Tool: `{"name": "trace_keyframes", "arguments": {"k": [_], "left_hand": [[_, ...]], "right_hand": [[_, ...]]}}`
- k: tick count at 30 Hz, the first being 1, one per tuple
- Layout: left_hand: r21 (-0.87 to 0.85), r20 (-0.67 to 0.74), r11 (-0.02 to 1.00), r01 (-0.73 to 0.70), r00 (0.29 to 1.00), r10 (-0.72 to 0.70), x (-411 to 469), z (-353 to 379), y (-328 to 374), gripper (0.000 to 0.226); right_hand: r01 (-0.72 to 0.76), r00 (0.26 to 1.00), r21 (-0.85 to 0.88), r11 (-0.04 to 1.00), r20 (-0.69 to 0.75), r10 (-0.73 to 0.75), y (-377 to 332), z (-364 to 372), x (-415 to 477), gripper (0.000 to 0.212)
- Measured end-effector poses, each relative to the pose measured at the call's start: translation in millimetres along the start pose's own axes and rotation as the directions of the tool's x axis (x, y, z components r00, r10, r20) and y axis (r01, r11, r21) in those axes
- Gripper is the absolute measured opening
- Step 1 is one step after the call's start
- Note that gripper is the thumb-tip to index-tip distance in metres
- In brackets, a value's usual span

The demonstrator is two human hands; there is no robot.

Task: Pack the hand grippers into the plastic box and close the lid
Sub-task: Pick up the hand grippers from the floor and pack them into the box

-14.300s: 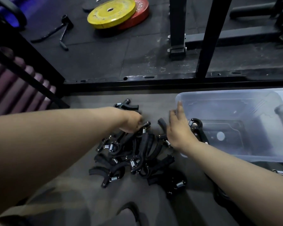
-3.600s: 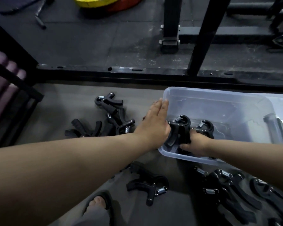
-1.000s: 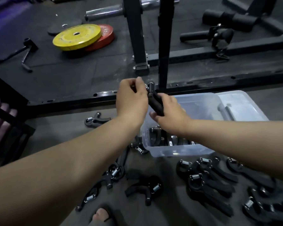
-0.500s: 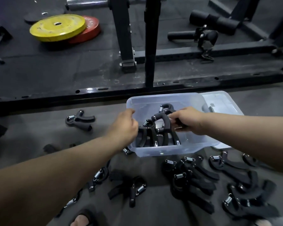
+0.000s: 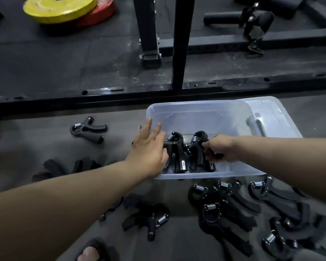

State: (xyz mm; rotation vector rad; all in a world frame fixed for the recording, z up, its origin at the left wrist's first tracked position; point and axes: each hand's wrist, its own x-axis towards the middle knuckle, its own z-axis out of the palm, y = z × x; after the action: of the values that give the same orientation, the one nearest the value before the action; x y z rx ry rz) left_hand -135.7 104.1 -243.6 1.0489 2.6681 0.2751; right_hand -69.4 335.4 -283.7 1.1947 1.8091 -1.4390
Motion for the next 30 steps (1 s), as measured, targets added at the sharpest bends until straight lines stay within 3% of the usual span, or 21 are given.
{"name": "trace_keyframes", "arguments": {"k": [3, 5, 6, 9, 12, 15, 18, 21, 26, 30], "left_hand": [[0.0, -0.036, 1.0, -0.008, 0.999, 0.008, -1.4, 3.7, -0.2, 0.05], [-0.026, -0.054, 1.0, -0.014, 0.998, 0.013, -0.5, 3.2, -1.8, 0.049], [-0.042, -0.06, 0.999, -0.017, 0.998, 0.015, -1.0, 3.3, -2.6, 0.049], [-0.073, -0.063, 0.997, -0.011, 0.998, 0.006, -2.5, 2.8, -3.2, 0.05], [-0.059, -0.072, 0.998, -0.008, 0.997, 0.004, -2.0, 1.8, -1.1, 0.05], [-0.018, -0.088, 1.0, 0.016, 0.996, -0.017, -3.3, 1.3, 0.9, 0.051], [-0.007, -0.071, 1.0, 0.026, 0.997, -0.027, -4.7, -0.8, 2.6, 0.05], [-0.024, -0.05, 0.999, 0.033, 0.998, -0.035, -4.1, -1.0, 2.6, 0.05], [-0.043, -0.039, 0.999, 0.024, 0.999, -0.026, -3.8, -1.4, 1.4, 0.048], [-0.062, -0.05, 0.998, 0.01, 0.999, -0.013, -4.2, -2.1, 0.0, 0.047]], "right_hand": [[0.027, 1.0, 0.014, 1.0, 0.007, -0.027, 4.3, 3.6, 7.7, 0.018], [0.084, 0.996, -0.131, 0.988, -0.008, -0.086, 4.0, 5.1, 12.6, 0.022], [0.12, 0.99, -0.288, 0.95, -0.032, -0.135, 3.1, 4.0, 14.4, 0.029], [0.172, 0.952, -0.73, 0.661, -0.049, -0.301, -5.8, -0.8, 7.1, 0.036], [0.192, 0.944, -0.845, 0.499, 0.019, -0.33, -10.8, -3.2, 4.7, 0.036], [0.19, 0.946, -0.879, 0.438, 0.043, -0.323, -8.2, -3.8, 6.4, 0.036], [0.192, 0.947, -0.88, 0.434, 0.05, -0.317, -0.6, -5.2, 14.1, 0.049], [0.185, 0.947, -0.889, 0.419, 0.047, -0.317, 4.1, -2.8, 20.8, 0.046], [0.169, 0.946, -0.839, 0.517, -0.01, -0.325, 3.2, -0.3, 14.2, 0.032], [0.152, 0.947, -0.784, 0.601, -0.058, -0.315, 10.7, 4.2, 17.5, 0.038]]}}
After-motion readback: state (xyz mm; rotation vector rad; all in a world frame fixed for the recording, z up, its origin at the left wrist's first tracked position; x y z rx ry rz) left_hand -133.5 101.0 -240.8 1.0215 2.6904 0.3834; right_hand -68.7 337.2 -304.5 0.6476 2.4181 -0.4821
